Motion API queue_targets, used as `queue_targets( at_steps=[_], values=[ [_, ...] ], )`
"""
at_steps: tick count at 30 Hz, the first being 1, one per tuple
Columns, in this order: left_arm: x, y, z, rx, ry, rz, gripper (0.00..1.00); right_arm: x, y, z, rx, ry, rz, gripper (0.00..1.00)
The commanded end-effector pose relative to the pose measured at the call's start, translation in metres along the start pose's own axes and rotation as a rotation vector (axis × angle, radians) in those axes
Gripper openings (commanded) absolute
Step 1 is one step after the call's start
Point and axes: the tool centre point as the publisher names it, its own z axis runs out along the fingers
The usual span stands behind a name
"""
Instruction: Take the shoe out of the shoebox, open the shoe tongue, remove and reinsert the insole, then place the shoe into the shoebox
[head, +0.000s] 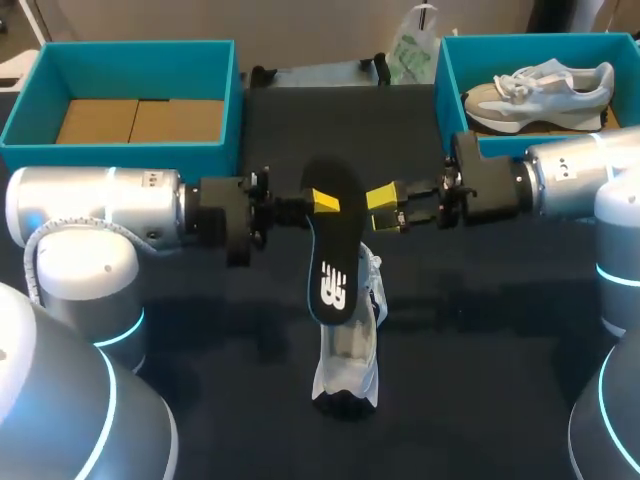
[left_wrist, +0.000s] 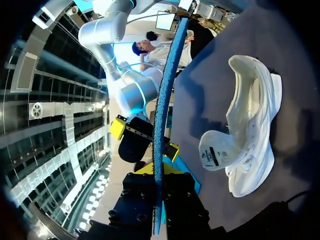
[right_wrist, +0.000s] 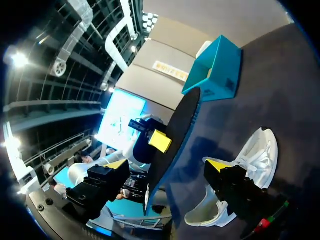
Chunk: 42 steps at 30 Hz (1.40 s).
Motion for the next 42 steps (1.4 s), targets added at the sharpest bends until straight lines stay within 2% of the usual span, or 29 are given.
queue_targets(
  at_steps=[1, 6, 8, 11, 23, 28, 32, 38, 39, 42],
  values=[
    [0.002, -0.008, -0.007, 0.004, 0.020, -0.023, 0.00, 0.003, 0.002, -0.006, 0.029, -0.039, -0.083, 1.00],
    [0.005, -0.012, -0.009, 0.015, 0.042, -0.061, 0.00, 0.011, 0.002, -0.020, 0.143, -0.195, -0.236, 1.00],
    [0.005, -0.012, -0.010, 0.060, 0.019, -0.105, 0.00, 0.015, 0.000, -0.024, 0.200, -0.269, -0.323, 1.00],
    [0.004, -0.009, -0.009, 0.127, 0.051, -0.158, 0.00, 0.015, -0.004, -0.026, 0.304, -0.376, -0.366, 1.00],
    [0.004, -0.009, -0.009, 0.127, 0.051, -0.158, 0.00, 0.015, -0.004, -0.026, 0.304, -0.376, -0.366, 1.00],
    [0.000, -0.021, -0.013, 0.155, 0.037, -0.269, 0.00, 0.014, -0.004, -0.030, 0.459, -0.495, -0.478, 1.00],
    [-0.006, -0.037, -0.019, 0.180, 0.047, -0.299, 0.00, 0.010, -0.010, -0.034, 0.531, -0.560, -0.576, 1.00],
    [-0.013, -0.069, -0.029, 0.235, 0.021, -0.437, 0.00, -0.001, -0.022, -0.037, 0.593, -0.633, -0.710, 1.00],
    [-0.016, -0.076, -0.032, 0.248, 0.043, -0.439, 0.00, -0.004, -0.026, -0.036, 0.605, -0.636, -0.708, 1.00],
    [-0.016, -0.076, -0.032, 0.248, 0.043, -0.439, 0.00, -0.004, -0.026, -0.036, 0.605, -0.636, -0.708, 1.00]
  ],
)
